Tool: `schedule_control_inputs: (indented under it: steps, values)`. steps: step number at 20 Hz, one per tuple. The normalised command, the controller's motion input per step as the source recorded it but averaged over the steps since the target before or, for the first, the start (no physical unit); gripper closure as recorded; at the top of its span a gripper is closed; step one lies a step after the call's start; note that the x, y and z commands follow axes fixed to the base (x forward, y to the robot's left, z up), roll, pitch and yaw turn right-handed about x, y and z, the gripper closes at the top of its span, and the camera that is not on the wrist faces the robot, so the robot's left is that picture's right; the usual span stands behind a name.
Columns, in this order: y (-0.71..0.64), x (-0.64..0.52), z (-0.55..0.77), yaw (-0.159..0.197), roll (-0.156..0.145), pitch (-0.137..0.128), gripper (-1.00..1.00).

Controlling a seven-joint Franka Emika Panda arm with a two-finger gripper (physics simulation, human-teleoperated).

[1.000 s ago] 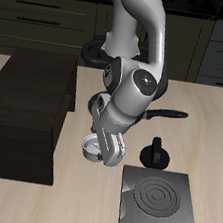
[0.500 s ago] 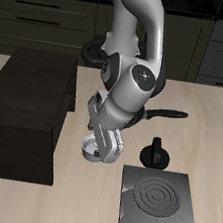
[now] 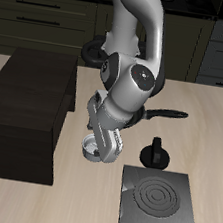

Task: Place the ramekin on the bottom layer of the wooden shelf

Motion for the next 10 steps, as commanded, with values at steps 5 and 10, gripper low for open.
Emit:
schedule_control_inputs:
  steps: [5,10]
  values:
    - [0.18,-0.4,0.14,0.004,0.005,-0.017,-1.0]
    - [0.2,-0.34,0.04,-0.036,0.022,-0.026,-1.0]
